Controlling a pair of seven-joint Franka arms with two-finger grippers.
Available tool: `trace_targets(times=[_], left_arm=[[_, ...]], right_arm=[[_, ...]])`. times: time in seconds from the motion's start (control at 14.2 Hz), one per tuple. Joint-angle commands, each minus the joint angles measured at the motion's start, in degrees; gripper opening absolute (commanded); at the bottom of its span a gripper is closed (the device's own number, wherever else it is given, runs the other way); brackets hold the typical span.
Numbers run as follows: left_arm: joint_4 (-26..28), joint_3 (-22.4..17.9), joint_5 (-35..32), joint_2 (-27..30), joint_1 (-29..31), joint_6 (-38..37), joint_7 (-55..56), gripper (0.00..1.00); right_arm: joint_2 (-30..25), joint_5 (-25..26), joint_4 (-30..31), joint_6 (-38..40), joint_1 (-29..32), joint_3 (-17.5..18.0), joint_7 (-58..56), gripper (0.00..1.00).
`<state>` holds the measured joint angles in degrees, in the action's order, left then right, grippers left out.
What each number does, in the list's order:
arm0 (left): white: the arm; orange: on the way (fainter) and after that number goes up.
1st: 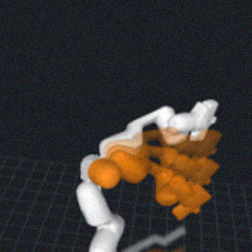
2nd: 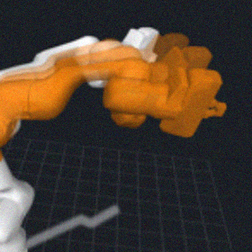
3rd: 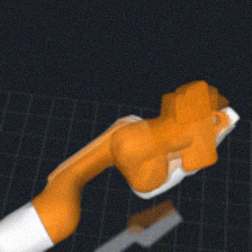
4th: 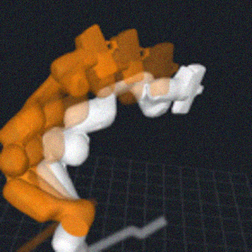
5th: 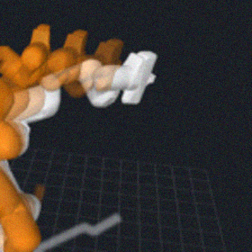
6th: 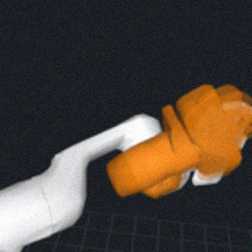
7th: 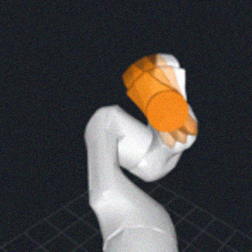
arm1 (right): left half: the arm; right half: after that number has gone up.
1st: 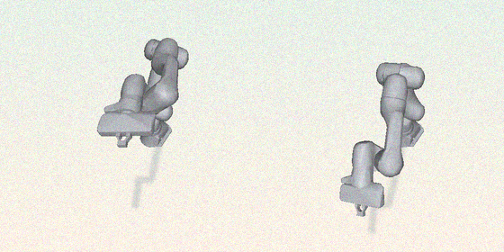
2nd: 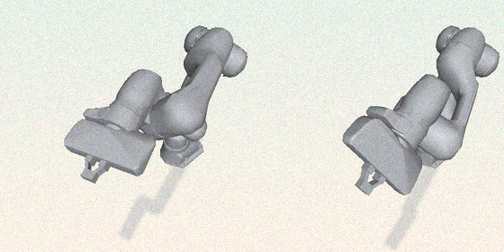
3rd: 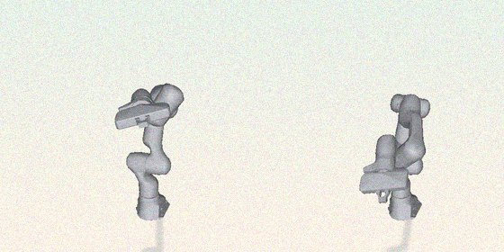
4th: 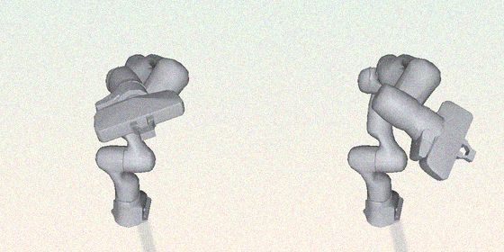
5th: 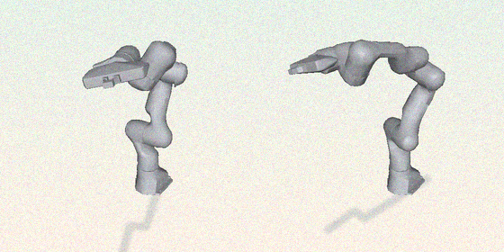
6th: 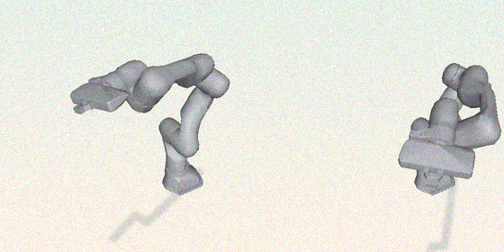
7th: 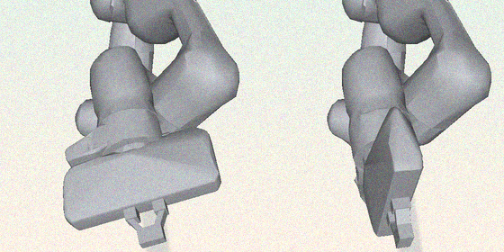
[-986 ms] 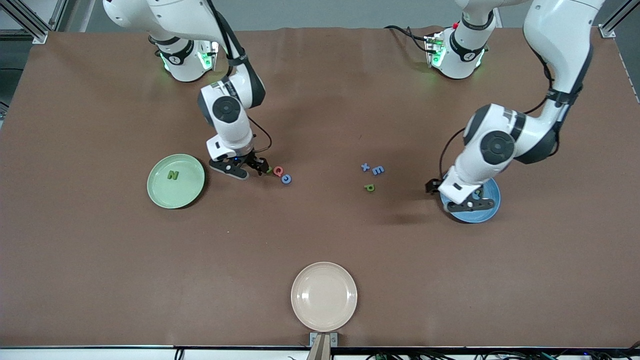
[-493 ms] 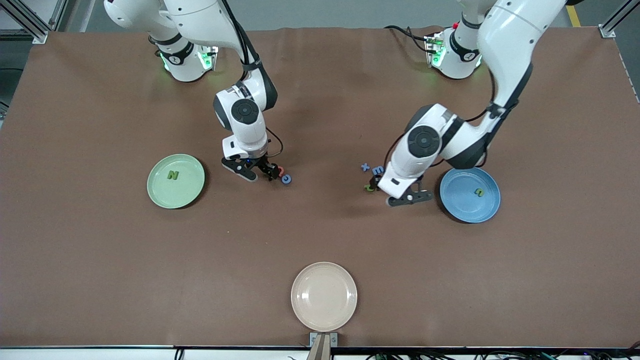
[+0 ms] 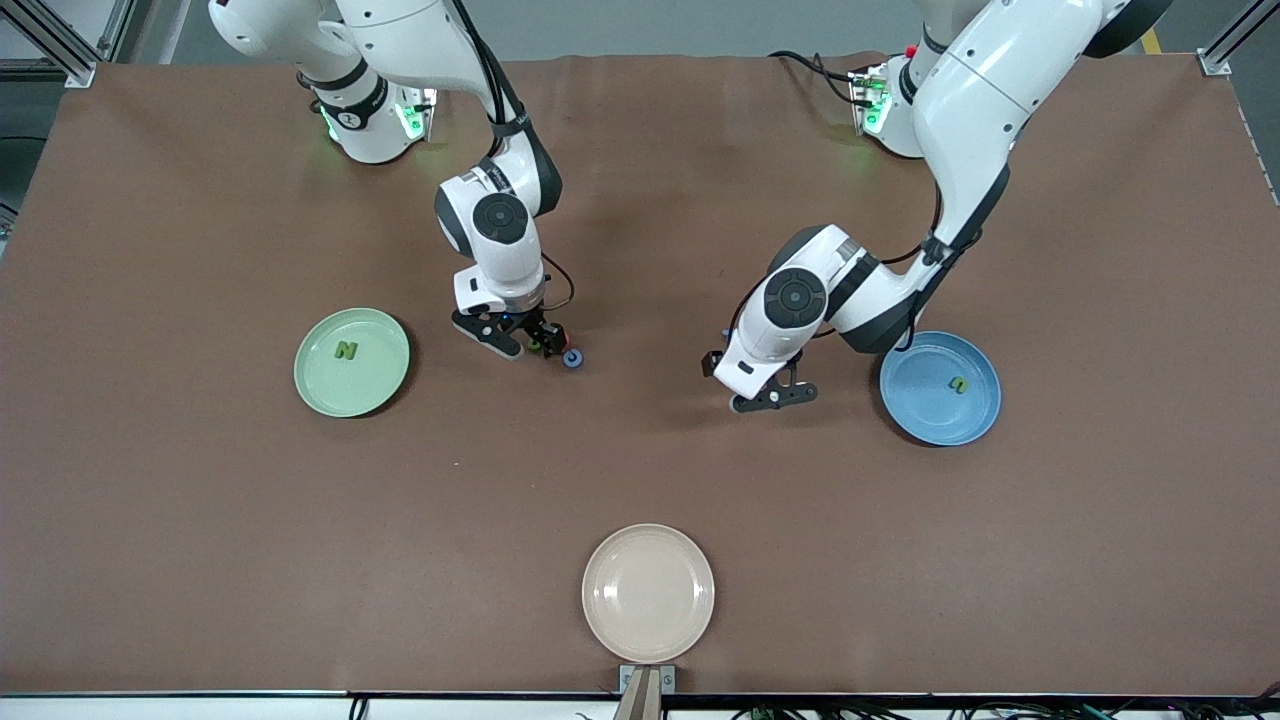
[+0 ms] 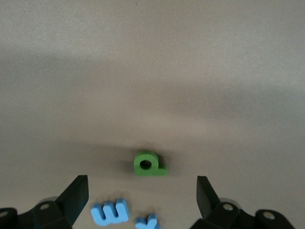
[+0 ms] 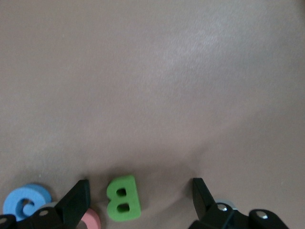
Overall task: Sort upper and lower case letters into plates
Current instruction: 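Grasp the green B with the right gripper while the left gripper grasps the a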
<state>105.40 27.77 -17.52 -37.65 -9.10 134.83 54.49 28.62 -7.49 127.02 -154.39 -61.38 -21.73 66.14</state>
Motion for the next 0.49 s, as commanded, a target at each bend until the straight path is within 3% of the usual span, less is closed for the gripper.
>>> trace_targets(times=[0.0, 0.21, 0.42], left_arm=[[-0.9, -0.3, -3.3, -1.9, -0.5, 0.9, 3.5, 1.00], [-0.4, -0.3, -5.0, -2.6, -0.8, 3.2, 5.6, 1.00], [0.5, -0.3, -6.3, -3.0, -0.8, 4.6, 5.6, 0.90]], right_arm=[[0.1, -0.5, 0.1, 1.3, -1.4, 0.6, 2.1, 0.89], [-0.3, -0.6, 0.1, 2.3, -1.5, 1.5, 2.5, 0.81], [-1.1, -0.5, 0.0, 3.5, -0.8, 1.4, 1.8, 0.52]])
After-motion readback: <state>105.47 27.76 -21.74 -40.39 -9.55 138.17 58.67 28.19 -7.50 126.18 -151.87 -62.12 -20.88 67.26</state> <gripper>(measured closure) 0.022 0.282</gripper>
